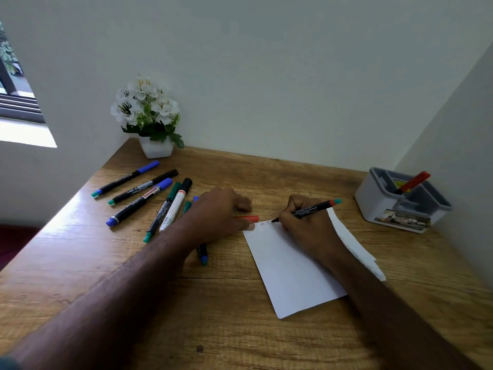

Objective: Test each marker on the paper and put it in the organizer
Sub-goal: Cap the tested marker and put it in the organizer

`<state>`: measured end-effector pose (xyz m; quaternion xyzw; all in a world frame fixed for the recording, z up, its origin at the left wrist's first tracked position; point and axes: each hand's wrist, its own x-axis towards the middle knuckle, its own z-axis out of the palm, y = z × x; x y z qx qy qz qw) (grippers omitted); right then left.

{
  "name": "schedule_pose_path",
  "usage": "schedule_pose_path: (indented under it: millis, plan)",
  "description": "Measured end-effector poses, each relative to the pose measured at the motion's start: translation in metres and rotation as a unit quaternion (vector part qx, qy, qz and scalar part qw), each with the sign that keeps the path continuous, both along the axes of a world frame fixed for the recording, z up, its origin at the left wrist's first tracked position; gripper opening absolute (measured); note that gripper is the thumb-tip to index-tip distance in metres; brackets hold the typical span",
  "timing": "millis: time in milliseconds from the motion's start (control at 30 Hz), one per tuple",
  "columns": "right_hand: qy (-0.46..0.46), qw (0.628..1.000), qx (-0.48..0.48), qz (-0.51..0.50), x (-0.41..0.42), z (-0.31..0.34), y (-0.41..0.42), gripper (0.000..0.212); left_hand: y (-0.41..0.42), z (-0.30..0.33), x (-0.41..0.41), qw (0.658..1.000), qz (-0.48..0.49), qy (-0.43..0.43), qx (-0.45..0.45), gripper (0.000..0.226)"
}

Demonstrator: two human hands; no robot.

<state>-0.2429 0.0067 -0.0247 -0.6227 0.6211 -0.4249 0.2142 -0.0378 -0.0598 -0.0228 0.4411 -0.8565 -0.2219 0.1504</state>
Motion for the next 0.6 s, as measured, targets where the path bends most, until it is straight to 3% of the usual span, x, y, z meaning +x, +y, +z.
schedule_pose_path:
  millis: [600]
  plan:
    - [-0.009,1.000,-0.011,0.006,0.0016,0.0004,0.0001,0.034,0.0024,0.0022,0.0000,1.000,0.005,0.006,0.005,0.052]
